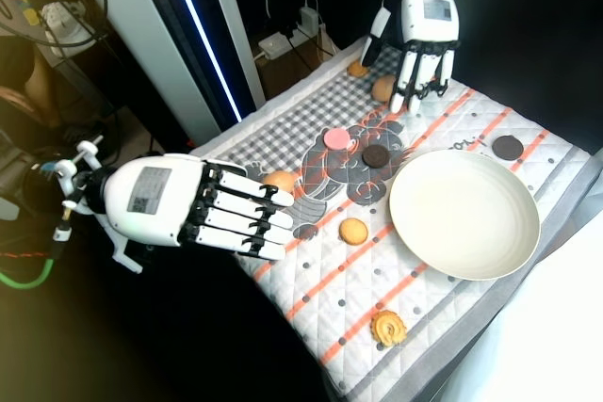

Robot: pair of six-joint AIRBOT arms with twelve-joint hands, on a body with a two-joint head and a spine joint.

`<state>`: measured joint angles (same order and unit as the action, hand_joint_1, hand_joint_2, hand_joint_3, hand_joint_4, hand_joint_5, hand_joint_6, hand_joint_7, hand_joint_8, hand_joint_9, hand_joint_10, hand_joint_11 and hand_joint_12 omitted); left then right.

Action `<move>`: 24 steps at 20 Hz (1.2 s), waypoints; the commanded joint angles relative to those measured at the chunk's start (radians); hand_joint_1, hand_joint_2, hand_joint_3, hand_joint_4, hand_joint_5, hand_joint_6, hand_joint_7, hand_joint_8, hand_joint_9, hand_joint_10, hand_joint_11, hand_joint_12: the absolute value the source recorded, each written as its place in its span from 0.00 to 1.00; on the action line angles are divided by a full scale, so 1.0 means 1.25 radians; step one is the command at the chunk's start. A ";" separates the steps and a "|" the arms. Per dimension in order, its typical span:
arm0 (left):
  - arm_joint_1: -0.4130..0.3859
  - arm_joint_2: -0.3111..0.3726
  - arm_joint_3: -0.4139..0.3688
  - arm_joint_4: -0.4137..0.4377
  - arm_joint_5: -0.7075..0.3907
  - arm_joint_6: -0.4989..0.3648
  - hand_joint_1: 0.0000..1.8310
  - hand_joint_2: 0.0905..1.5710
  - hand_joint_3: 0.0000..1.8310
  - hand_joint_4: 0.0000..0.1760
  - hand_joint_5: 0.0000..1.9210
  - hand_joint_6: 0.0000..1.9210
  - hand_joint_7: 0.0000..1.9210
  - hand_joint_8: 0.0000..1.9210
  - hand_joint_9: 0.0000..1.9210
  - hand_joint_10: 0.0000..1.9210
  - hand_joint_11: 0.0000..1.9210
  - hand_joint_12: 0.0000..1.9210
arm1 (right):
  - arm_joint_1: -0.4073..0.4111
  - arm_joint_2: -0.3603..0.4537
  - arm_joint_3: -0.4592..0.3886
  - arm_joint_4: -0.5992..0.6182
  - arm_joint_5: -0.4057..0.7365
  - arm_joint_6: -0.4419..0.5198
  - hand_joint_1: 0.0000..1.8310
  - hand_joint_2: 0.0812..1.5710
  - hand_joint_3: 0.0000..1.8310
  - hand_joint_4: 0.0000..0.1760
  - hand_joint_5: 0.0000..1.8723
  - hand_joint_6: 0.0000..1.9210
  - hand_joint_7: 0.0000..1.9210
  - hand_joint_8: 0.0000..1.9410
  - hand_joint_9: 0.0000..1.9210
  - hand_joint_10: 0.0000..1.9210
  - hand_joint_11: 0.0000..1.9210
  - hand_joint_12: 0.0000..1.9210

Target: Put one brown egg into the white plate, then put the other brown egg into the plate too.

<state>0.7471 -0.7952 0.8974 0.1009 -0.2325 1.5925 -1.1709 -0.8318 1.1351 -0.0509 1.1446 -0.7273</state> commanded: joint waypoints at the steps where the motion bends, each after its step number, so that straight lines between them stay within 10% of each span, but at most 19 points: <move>1: -0.004 -0.006 0.005 -0.010 -0.061 -0.001 0.51 0.51 0.00 1.00 0.22 0.00 0.24 0.01 0.41 0.01 0.15 0.73 | 0.005 0.001 0.002 0.024 0.092 0.003 0.26 0.76 0.00 0.40 0.33 0.00 0.31 0.01 0.25 0.00 0.23 0.06; 9: 0.011 -0.027 0.019 -0.061 -0.054 0.035 0.55 0.53 0.00 0.89 0.25 0.01 0.25 0.00 0.38 0.01 0.13 0.73 | 0.005 0.001 0.002 0.024 0.092 0.003 0.33 0.75 0.00 0.23 0.35 0.00 0.36 0.01 0.29 0.01 0.26 0.08; 11: 0.013 -0.028 0.021 -0.065 -0.054 0.035 0.68 0.56 0.00 0.48 0.32 0.00 0.34 0.01 0.43 0.02 0.18 0.74 | 0.005 0.001 0.003 0.024 0.092 0.003 0.34 0.76 0.00 0.24 0.34 0.00 0.36 0.01 0.30 0.01 0.27 0.08; 12: 0.013 -0.029 0.022 -0.067 -0.054 0.035 0.73 0.59 0.00 0.06 0.39 0.01 0.41 0.02 0.47 0.04 0.19 0.79 | 0.005 0.001 0.003 0.024 0.092 0.003 0.35 0.76 0.00 0.18 0.34 0.00 0.37 0.01 0.31 0.01 0.27 0.08; 13: 0.013 -0.029 0.022 -0.068 -0.054 0.035 0.74 0.60 0.00 0.00 0.43 0.01 0.45 0.01 0.48 0.05 0.19 0.82 | 0.005 0.001 0.003 0.024 0.092 0.003 0.36 0.76 0.00 0.15 0.35 0.00 0.37 0.01 0.32 0.01 0.28 0.08; 14: 0.013 -0.029 0.024 -0.069 -0.054 0.035 0.74 0.65 0.00 0.00 0.46 0.00 0.52 0.39 0.43 0.18 0.19 0.87 | 0.005 0.001 0.003 0.025 0.092 0.003 0.36 0.76 0.00 0.12 0.35 0.01 0.38 0.01 0.32 0.01 0.28 0.08; 15: 0.012 -0.029 0.025 -0.070 -0.054 0.035 0.74 0.68 0.00 0.00 0.47 0.00 0.50 0.52 0.38 0.36 0.20 0.90 | 0.005 0.001 0.003 0.025 0.092 0.003 0.36 0.76 0.00 0.08 0.36 0.00 0.39 0.00 0.33 0.01 0.29 0.08; 16: 0.011 -0.030 0.028 -0.076 -0.057 0.035 0.70 0.68 0.00 0.00 0.52 0.29 0.51 0.60 0.37 0.50 0.22 0.93 | 0.005 0.001 0.003 0.026 0.092 0.003 0.36 0.76 0.00 0.06 0.36 0.00 0.39 0.00 0.33 0.01 0.29 0.08; 17: 0.010 -0.031 0.033 -0.086 -0.061 0.035 0.69 0.70 0.00 0.00 0.53 0.34 0.49 0.66 0.36 0.57 0.23 0.93 | 0.005 0.001 0.003 0.026 0.092 0.003 0.35 0.76 0.00 0.05 0.37 0.00 0.40 0.00 0.34 0.01 0.30 0.08; 20: -0.008 -0.047 0.056 -0.120 -0.084 0.035 0.61 0.66 0.00 0.00 0.57 0.40 0.47 0.43 0.35 0.64 0.24 0.93 | 0.005 0.000 0.003 0.026 0.092 0.003 0.36 0.76 0.00 0.00 0.37 0.00 0.41 0.01 0.35 0.01 0.31 0.09; 21: -0.017 -0.052 0.063 -0.126 -0.093 0.035 0.60 0.66 0.00 0.22 0.56 0.42 0.49 0.39 0.36 0.63 0.24 0.92 | 0.005 0.000 0.003 0.026 0.092 0.003 0.34 0.76 0.00 0.03 0.37 0.00 0.41 0.00 0.36 0.01 0.31 0.09; 23: -0.061 -0.080 0.098 -0.142 -0.112 0.035 0.60 0.66 0.00 0.16 0.55 0.43 0.54 0.27 0.37 0.58 0.23 0.87 | 0.005 0.000 0.003 0.026 0.092 0.003 0.34 0.77 0.00 0.00 0.37 0.00 0.41 0.00 0.36 0.01 0.32 0.09; 24: -0.086 -0.096 0.117 -0.148 -0.119 0.035 0.59 0.65 0.00 0.44 0.57 0.40 0.56 0.22 0.38 0.56 0.21 0.85 | 0.005 0.000 0.003 0.026 0.092 0.003 0.35 0.76 0.00 0.00 0.38 0.00 0.42 0.01 0.37 0.01 0.32 0.09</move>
<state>0.6415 -0.9218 1.0550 -0.0780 -0.2565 1.6417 -1.1709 -0.8318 1.1355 -0.0490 1.1458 -0.7269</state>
